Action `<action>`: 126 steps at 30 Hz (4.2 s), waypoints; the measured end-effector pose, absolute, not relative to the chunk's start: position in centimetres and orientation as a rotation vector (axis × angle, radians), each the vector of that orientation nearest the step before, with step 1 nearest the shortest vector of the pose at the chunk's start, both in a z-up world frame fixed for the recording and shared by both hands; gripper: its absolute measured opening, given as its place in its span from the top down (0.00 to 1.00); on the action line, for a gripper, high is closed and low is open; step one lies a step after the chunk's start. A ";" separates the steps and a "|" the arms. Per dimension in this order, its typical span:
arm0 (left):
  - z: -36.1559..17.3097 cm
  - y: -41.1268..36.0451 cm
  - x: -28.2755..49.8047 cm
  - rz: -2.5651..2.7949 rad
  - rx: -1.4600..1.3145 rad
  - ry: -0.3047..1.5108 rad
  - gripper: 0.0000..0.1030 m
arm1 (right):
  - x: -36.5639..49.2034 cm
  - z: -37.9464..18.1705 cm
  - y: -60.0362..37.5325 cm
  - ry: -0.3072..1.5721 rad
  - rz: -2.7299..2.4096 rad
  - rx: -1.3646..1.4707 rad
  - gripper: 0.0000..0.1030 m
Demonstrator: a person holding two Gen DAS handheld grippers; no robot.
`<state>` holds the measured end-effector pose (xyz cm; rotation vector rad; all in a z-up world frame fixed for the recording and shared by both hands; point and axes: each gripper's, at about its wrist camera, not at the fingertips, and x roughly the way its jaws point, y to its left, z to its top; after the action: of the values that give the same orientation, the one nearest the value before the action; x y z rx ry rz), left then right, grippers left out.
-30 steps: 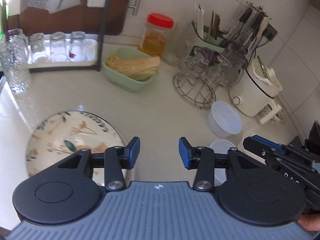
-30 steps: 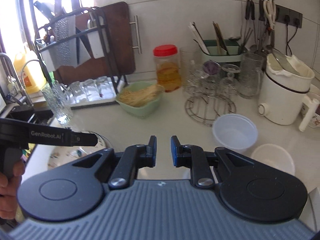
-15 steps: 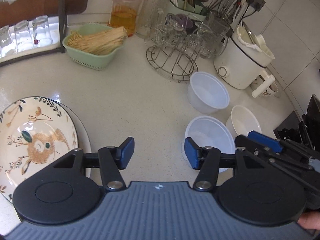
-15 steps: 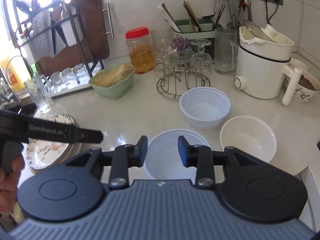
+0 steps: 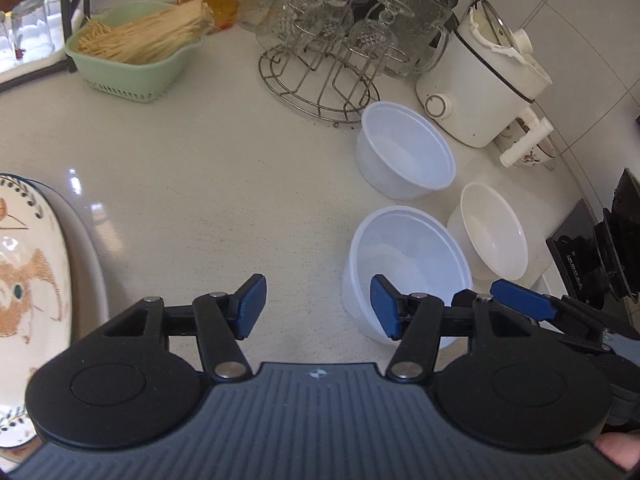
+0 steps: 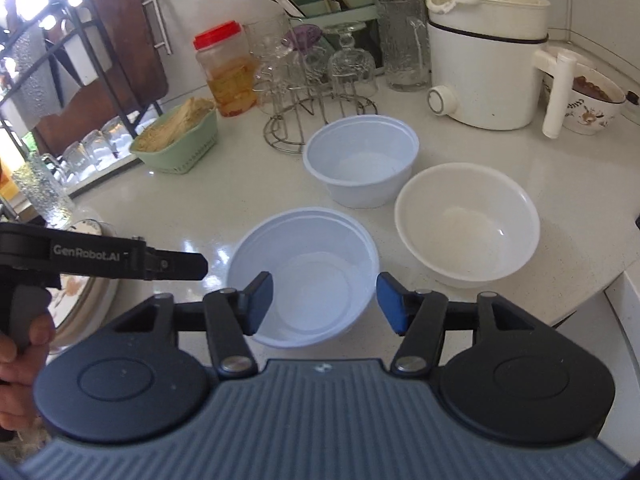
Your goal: Organize plates and bowls
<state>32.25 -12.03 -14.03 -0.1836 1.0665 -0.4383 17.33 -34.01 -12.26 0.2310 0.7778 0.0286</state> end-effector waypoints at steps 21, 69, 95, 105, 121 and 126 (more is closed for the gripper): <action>-15.8 -16.0 33.1 -0.446 -0.176 1.145 0.77 | 18.9 -14.2 -34.6 0.819 -0.001 0.257 0.83; -10.5 -5.6 32.2 -0.116 -0.251 1.035 0.58 | 24.4 -10.9 -28.2 0.823 0.354 0.183 0.63; -2.9 -6.1 29.6 -0.197 -0.170 0.873 0.58 | 20.9 -4.2 -29.3 0.697 0.193 0.207 0.63; -1.6 -4.7 30.3 -0.271 -0.176 0.856 0.58 | 20.0 -3.4 -27.8 0.696 0.114 0.215 0.63; -3.2 -6.7 29.8 -0.490 -0.138 0.868 0.58 | 15.6 -3.3 -27.7 0.708 -0.049 0.258 0.63; -3.8 -7.5 29.9 -0.545 -0.128 0.891 0.58 | 14.9 -3.5 -28.1 0.715 -0.112 0.263 0.63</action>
<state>29.92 -7.47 -3.81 -0.1282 0.8908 -0.5447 14.92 -28.09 -3.54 0.2631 0.7148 -0.1118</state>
